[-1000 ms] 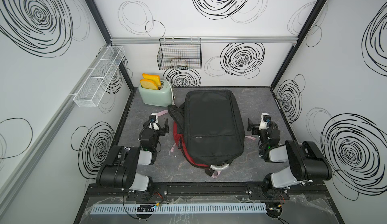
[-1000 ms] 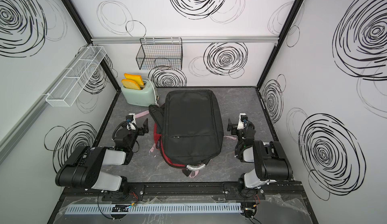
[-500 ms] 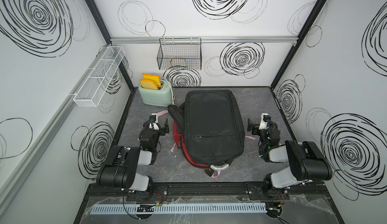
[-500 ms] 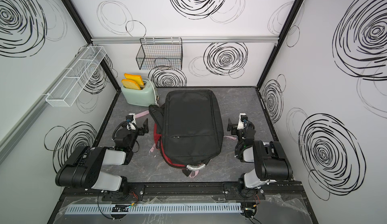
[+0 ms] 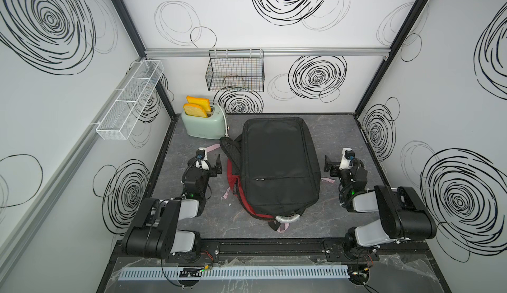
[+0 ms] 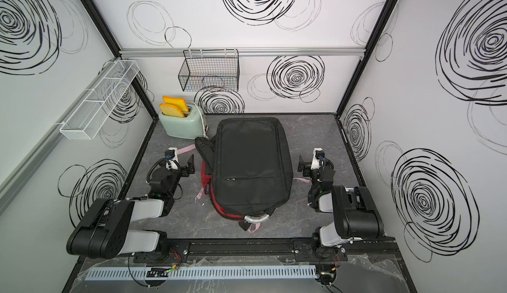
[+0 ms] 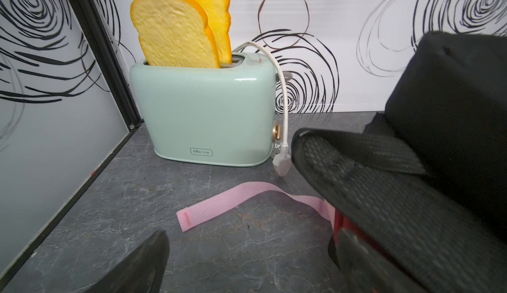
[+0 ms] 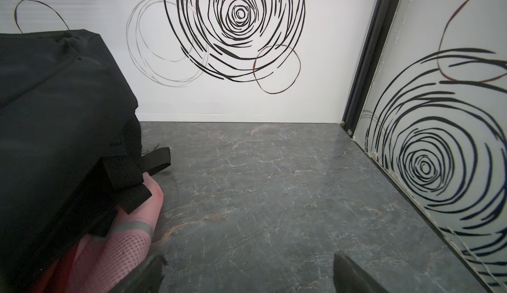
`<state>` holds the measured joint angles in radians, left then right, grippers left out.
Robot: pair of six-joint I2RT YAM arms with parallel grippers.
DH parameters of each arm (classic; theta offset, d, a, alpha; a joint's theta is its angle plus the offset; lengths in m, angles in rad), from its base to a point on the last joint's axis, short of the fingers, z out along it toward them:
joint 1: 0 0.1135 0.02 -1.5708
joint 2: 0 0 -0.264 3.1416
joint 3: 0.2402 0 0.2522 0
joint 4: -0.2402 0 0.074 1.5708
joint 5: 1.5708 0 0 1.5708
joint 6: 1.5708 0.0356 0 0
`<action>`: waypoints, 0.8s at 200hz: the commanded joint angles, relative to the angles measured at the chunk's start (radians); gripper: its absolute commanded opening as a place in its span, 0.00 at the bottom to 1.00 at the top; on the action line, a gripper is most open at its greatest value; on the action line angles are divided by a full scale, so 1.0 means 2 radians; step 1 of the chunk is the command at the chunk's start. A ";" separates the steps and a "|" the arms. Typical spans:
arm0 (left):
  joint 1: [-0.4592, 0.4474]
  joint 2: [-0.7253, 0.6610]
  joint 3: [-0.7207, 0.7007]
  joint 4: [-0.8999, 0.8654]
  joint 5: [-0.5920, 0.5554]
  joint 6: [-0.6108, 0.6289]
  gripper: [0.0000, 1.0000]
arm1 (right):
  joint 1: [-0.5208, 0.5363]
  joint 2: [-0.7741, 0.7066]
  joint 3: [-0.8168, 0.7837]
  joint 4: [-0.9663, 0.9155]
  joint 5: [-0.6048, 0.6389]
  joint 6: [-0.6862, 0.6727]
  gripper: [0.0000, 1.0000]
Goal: Zip up the backpack
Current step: Adjust the backpack on the backpack.
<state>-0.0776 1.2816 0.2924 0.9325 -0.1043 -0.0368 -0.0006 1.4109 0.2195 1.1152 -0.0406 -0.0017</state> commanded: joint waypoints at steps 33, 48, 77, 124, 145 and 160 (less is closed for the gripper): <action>-0.075 -0.061 0.148 -0.247 -0.122 -0.086 0.98 | 0.114 -0.142 0.112 -0.208 0.135 0.004 0.99; -0.089 -0.068 0.192 -0.325 -0.161 -0.169 0.98 | 0.124 -0.164 0.141 -0.266 0.158 0.084 0.99; -0.073 -0.087 0.216 -0.434 -0.199 -0.346 0.98 | 0.091 -0.175 0.183 -0.404 0.140 0.268 0.99; -0.055 -0.173 0.102 -0.243 -0.045 -0.317 0.98 | -0.029 -0.191 0.135 -0.354 -0.072 0.421 0.99; -0.099 -0.171 0.105 -0.231 -0.072 -0.274 0.98 | -0.029 -0.194 0.140 -0.346 -0.100 0.395 0.99; -0.136 -0.157 0.103 -0.216 -0.099 -0.262 0.98 | 0.023 -0.189 0.178 -0.395 -0.046 0.340 0.99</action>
<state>-0.2600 0.9535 0.4965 0.3584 -0.2630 -0.6125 -0.0544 1.0462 0.4843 0.4023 -0.1360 0.7158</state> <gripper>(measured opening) 0.981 0.991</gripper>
